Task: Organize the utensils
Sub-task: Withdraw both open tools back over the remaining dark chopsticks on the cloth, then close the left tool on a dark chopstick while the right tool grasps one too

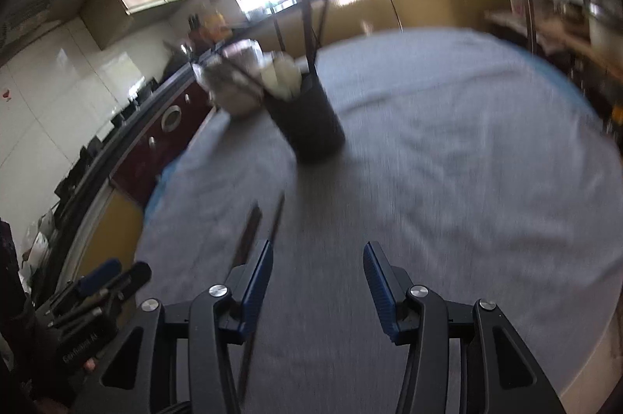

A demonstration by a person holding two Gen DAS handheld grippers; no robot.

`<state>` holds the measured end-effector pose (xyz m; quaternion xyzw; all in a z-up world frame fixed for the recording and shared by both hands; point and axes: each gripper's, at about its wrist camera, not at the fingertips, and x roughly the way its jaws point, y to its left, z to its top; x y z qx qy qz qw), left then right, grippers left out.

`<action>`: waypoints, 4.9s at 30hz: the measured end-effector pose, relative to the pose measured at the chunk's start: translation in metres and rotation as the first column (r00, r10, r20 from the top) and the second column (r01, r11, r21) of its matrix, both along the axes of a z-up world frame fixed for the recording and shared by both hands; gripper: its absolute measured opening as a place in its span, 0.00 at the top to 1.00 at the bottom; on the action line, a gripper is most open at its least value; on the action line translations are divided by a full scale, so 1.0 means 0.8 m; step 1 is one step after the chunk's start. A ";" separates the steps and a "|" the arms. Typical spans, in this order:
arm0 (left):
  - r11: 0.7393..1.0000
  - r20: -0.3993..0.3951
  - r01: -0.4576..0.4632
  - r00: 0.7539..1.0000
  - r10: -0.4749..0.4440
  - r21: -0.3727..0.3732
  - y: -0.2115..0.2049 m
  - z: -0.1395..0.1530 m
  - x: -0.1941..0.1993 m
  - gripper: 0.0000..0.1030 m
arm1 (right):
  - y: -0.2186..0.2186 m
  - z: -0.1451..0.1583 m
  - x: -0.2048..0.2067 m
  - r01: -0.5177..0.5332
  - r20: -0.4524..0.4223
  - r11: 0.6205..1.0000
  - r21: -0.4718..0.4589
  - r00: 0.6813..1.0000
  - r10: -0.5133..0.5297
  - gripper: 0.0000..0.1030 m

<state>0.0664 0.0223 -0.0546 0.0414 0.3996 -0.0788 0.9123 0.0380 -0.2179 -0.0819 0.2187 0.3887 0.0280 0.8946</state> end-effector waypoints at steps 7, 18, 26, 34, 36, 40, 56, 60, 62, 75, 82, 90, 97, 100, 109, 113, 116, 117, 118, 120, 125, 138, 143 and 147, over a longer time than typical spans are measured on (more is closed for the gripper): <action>0.997 -0.022 -0.073 0.997 0.073 0.015 0.020 -0.021 -0.014 0.32 | -0.002 -0.021 -0.032 0.010 0.003 1.000 0.008 1.000 -0.010 0.51; 0.993 -0.056 -0.103 0.993 0.106 0.050 0.049 -0.042 -0.032 0.32 | 0.022 -0.029 -0.037 -0.053 -0.033 0.999 -0.009 0.998 0.053 0.51; 0.993 -0.078 -0.101 0.991 0.106 0.064 0.064 -0.058 -0.042 0.32 | 0.053 -0.035 -0.035 -0.108 -0.050 0.993 -0.039 0.993 0.106 0.51; 0.991 -0.065 -0.113 0.991 0.118 0.073 0.069 -0.060 -0.044 0.32 | 0.070 -0.040 -0.034 -0.139 -0.065 0.988 -0.063 0.989 0.135 0.51; 0.991 -0.061 -0.113 0.991 0.118 0.077 0.069 -0.060 -0.044 0.32 | 0.073 -0.039 -0.035 -0.143 -0.063 0.987 -0.071 0.988 0.139 0.51; 0.990 -0.056 -0.114 0.991 0.119 0.083 0.069 -0.060 -0.045 0.32 | 0.076 -0.038 -0.036 -0.147 -0.059 0.986 -0.082 0.988 0.143 0.51; 0.986 -0.041 -0.123 0.991 0.128 0.112 0.068 -0.061 -0.044 0.32 | 0.074 -0.038 -0.032 -0.156 -0.063 0.984 -0.085 0.987 0.151 0.51; 0.984 -0.034 -0.121 0.991 0.126 0.127 0.066 -0.060 -0.039 0.32 | 0.073 -0.032 -0.020 -0.162 -0.070 0.983 -0.091 0.985 0.156 0.51; 0.984 -0.031 -0.117 0.992 0.122 0.133 0.065 -0.059 -0.035 0.32 | 0.074 -0.030 -0.011 -0.169 -0.085 0.981 -0.099 0.983 0.161 0.51; 0.997 -0.122 -0.030 0.992 0.038 0.067 0.050 -0.051 0.044 0.32 | 0.091 -0.018 0.105 -0.192 -0.203 0.975 -0.116 0.965 0.166 0.58; 1.000 -0.202 0.022 0.979 -0.022 0.000 0.038 -0.051 0.097 0.32 | 0.100 -0.035 0.170 -0.183 -0.309 0.975 -0.127 0.941 0.136 0.69; 0.996 -0.250 0.084 0.964 -0.092 -0.041 0.014 -0.059 0.126 0.32 | 0.110 -0.051 0.188 -0.199 -0.347 0.963 -0.182 0.929 0.127 0.80; 0.989 -0.298 0.138 0.943 -0.147 -0.051 -0.016 -0.079 0.158 0.32 | 0.072 -0.050 0.180 -0.145 -0.346 0.967 -0.211 0.936 0.065 0.88; 0.985 -0.320 0.159 0.932 -0.171 -0.062 -0.024 -0.087 0.170 0.32 | 0.056 -0.049 0.179 -0.130 -0.351 0.976 -0.176 0.935 0.061 0.88; 0.978 -0.305 0.204 0.930 -0.205 -0.037 -0.039 -0.090 0.194 0.32 | 0.030 -0.045 0.176 -0.117 -0.327 0.988 -0.102 0.942 0.077 0.85; 0.969 -0.307 0.249 0.921 -0.239 -0.010 -0.040 -0.090 0.198 0.32 | 0.025 -0.047 0.175 -0.122 -0.328 0.987 -0.104 0.941 0.082 0.85; 0.970 -0.332 0.244 0.916 -0.227 0.009 -0.036 -0.089 0.205 0.34 | 0.030 -0.047 0.178 -0.125 -0.332 0.987 -0.098 0.939 0.086 0.84; 0.970 -0.337 0.244 0.914 -0.226 0.012 -0.034 -0.090 0.209 0.35 | 0.034 -0.047 0.183 -0.130 -0.331 0.988 -0.087 0.939 0.094 0.84; 0.970 -0.340 0.243 0.914 -0.224 0.014 -0.030 -0.090 0.210 0.35 | 0.037 -0.045 0.183 -0.137 -0.327 0.987 -0.081 0.939 0.104 0.84; 0.973 -0.350 0.230 0.913 -0.211 0.016 -0.017 -0.090 0.212 0.35 | 0.044 -0.037 0.184 -0.153 -0.316 0.984 -0.093 0.942 0.117 0.84; 0.982 -0.379 0.188 0.910 -0.170 0.013 0.007 -0.089 0.215 0.37 | 0.060 -0.035 0.196 -0.185 -0.338 0.979 -0.090 0.930 0.144 0.84; 0.978 -0.385 0.201 0.900 -0.203 -0.045 -0.020 -0.088 0.223 0.82 | 0.109 -0.055 0.231 -0.211 -0.428 0.958 -0.193 0.897 0.111 0.83; 0.982 -0.393 0.157 0.901 -0.185 -0.102 -0.020 -0.095 0.238 0.93 | 0.133 -0.056 0.238 -0.240 -0.411 0.928 -0.285 0.905 0.108 0.90; 0.982 -0.379 0.116 0.910 -0.166 -0.152 -0.010 -0.093 0.227 0.95 | 0.124 -0.057 0.231 -0.217 -0.376 0.950 -0.224 0.919 0.121 0.92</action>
